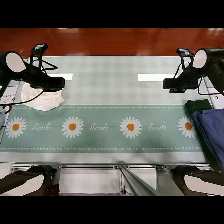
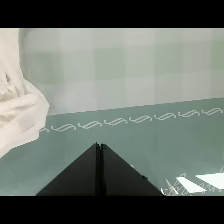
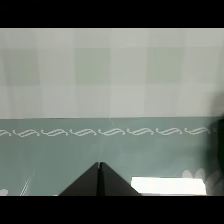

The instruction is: Fold the shirts.

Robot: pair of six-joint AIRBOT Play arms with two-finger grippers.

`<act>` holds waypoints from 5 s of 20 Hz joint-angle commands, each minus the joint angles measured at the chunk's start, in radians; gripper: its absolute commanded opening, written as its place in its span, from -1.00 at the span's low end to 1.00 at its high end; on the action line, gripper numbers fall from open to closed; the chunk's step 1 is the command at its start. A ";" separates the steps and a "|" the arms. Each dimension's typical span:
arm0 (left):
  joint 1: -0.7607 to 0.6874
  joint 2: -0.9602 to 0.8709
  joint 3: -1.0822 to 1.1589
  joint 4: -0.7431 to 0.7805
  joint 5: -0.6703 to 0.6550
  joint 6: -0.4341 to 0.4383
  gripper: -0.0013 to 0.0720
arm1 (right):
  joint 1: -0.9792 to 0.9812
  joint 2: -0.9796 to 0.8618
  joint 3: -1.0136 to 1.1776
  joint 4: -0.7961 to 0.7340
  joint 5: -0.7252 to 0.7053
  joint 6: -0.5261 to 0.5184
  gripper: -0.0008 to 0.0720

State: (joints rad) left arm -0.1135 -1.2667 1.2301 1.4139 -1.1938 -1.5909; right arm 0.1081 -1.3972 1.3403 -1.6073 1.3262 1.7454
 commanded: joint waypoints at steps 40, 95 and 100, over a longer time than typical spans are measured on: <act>0.161 0.369 0.048 0.013 -0.044 0.011 -0.69 | 0.000 0.316 -0.064 -0.134 -0.051 0.027 0.16; -0.103 0.231 0.830 -0.184 0.093 0.060 -0.91 | 0.000 0.875 -0.487 0.081 -0.142 0.077 0.13; -0.338 0.232 0.613 -0.184 0.056 0.060 -0.91 | 0.000 0.877 -0.487 0.091 -0.122 0.077 0.13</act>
State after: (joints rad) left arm -0.3233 -1.0378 1.9465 1.2301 -1.1305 -1.5299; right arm 0.1081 -0.5255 0.8524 -1.5223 1.1912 1.8233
